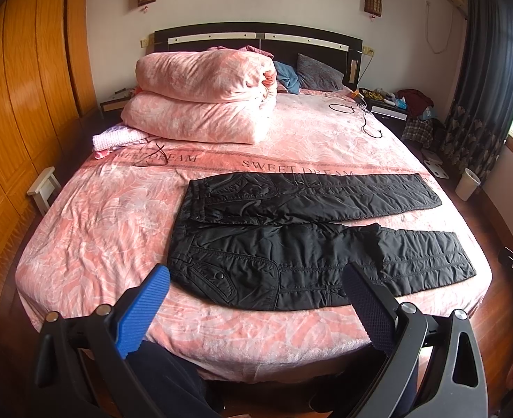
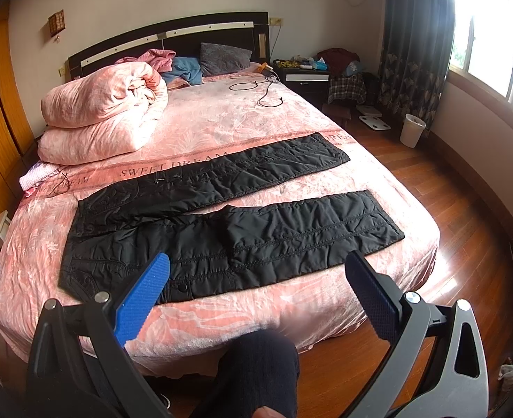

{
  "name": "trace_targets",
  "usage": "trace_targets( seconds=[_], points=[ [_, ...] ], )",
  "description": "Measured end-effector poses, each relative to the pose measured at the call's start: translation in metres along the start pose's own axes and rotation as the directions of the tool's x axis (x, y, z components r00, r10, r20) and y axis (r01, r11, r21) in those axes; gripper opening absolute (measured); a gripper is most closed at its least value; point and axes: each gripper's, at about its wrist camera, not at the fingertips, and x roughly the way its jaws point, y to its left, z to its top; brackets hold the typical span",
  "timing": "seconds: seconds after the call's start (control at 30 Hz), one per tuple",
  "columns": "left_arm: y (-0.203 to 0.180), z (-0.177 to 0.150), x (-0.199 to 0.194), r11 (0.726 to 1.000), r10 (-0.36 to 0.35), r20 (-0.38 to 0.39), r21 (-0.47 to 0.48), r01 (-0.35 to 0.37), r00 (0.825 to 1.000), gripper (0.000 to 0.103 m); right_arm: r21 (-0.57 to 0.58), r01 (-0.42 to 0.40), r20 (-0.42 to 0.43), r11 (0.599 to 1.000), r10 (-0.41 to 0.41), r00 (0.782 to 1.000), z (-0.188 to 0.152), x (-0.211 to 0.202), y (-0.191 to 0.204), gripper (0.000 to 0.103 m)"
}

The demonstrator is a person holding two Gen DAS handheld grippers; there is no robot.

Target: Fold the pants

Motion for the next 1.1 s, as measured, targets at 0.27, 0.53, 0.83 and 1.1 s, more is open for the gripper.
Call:
trace_targets(
  seconds=[0.27,0.53,0.83,1.1],
  points=[
    [0.0048,0.0023,0.0026,1.000,0.004,0.000,-0.001,-0.004,1.000,0.099,0.001,-0.001,0.001,1.000,0.001,1.000,0.0021,-0.0005,0.0000,0.101],
    [0.0043,0.0020,0.0025,1.000,0.005,0.001,0.001,-0.005,1.000,0.099,0.002,0.000,0.001,1.000,0.000,1.000,-0.0006,0.0021,-0.0003,0.101],
    [0.0037,0.0018,0.0023,1.000,0.006,0.001,0.002,-0.006,1.000,0.099,0.001,0.001,0.000,1.000,-0.001,1.000,-0.0014,0.0038,-0.0004,0.101],
    [0.0038,0.0017,0.0024,1.000,0.006,0.002,0.003,-0.006,1.000,0.099,0.002,0.000,-0.003,1.000,0.000,1.000,-0.0015,0.0044,-0.0007,0.101]
  ],
)
